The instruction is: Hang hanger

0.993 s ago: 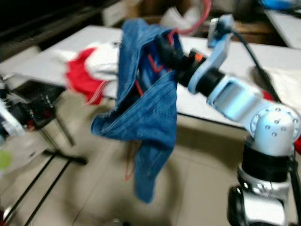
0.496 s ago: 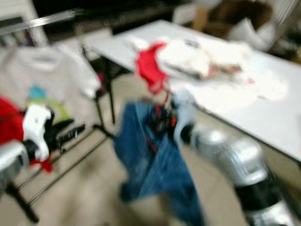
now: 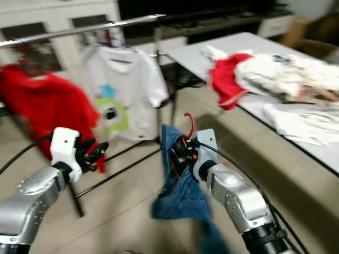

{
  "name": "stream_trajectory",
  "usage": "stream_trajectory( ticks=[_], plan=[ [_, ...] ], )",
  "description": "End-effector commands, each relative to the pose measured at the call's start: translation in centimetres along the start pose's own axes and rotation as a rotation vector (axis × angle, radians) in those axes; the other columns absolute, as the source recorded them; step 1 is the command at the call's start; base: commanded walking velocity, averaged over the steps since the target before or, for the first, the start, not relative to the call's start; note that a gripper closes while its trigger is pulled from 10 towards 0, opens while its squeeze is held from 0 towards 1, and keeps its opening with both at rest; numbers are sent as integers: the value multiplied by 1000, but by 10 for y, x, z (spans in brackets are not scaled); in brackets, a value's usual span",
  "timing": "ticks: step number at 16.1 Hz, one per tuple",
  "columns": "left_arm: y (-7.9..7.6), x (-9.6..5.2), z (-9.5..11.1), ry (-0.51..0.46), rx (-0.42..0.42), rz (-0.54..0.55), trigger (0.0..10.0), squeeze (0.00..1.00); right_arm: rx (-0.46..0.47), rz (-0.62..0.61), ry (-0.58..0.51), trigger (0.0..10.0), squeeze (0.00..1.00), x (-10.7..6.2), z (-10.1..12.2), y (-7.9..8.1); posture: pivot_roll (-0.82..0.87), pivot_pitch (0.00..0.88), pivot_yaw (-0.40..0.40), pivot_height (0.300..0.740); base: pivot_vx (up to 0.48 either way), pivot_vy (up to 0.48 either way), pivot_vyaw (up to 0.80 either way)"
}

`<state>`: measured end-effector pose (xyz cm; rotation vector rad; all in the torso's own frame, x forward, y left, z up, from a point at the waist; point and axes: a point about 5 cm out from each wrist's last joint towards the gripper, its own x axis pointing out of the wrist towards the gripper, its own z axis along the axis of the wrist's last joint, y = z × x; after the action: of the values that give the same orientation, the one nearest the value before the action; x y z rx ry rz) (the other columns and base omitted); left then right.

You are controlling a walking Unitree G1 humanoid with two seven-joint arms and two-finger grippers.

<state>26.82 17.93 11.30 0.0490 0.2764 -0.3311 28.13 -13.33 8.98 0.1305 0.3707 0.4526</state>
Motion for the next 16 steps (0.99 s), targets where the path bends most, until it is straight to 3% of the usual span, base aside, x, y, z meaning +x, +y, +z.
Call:
stream_trajectory(
  ticks=[1,5,12,14,16],
  plan=[
    [-2,3,-3,14,28,-2,10000,0,-13,-22,-26,10000,0,-2,2,-7,-146,0,26,740,0,-435,794],
    [0,5,-10,25,34,29,10000,0,7,-53,-40,10000,0,3,-10,-12,-131,0,34,740,0,-438,791],
    [-2,3,-10,10,31,15,10000,0,20,-54,-81,10000,0,9,-7,-10,-133,0,28,740,0,-434,794],
    [-2,4,-7,-15,21,6,10000,0,25,-54,-106,10000,0,8,-4,-7,-136,0,37,740,0,-161,0],
    [-4,5,-1,-52,28,0,10000,0,-52,-68,-104,10000,0,7,-2,-4,-136,0,42,740,0,0,0]
  ],
)
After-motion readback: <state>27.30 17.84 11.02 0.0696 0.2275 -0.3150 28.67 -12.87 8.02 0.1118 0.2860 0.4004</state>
